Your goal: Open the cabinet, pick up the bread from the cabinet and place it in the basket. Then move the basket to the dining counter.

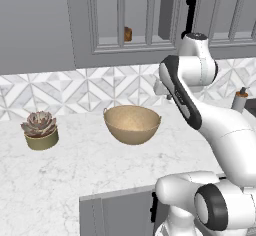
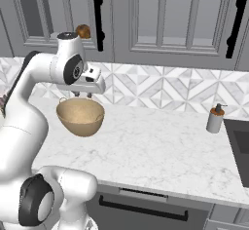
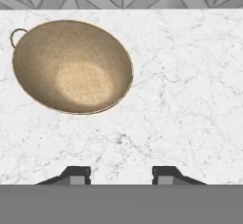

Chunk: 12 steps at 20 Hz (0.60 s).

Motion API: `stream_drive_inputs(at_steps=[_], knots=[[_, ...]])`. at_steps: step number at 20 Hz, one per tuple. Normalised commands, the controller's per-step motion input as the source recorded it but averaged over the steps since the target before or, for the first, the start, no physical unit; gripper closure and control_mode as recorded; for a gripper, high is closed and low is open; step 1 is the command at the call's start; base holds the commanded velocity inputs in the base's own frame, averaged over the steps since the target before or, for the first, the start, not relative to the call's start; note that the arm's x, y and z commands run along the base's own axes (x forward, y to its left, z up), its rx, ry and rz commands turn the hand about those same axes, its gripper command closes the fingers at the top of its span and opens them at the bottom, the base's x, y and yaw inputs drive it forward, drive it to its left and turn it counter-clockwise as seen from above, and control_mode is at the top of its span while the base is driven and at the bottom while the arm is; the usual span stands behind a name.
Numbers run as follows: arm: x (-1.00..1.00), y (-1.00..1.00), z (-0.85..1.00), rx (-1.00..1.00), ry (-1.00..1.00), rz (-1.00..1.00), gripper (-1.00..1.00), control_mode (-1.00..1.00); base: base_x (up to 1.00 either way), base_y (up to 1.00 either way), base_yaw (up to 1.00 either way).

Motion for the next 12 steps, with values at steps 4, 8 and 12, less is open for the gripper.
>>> stream_drive_inputs(at_steps=[4, 8, 12], knots=[[-0.39, 0.00, 0.00, 0.00, -0.03, 0.00, -1.00, -1.00, 0.00, 0.00, 0.00], [-0.64, 0.00, 0.19, -0.01, -0.27, 0.01, -1.00, -1.00, 0.00, 0.00, 0.00], [-0.34, -0.11, 0.81, 0.00, -0.27, 0.00, -1.00, -1.00, 0.00, 0.00, 0.00]])
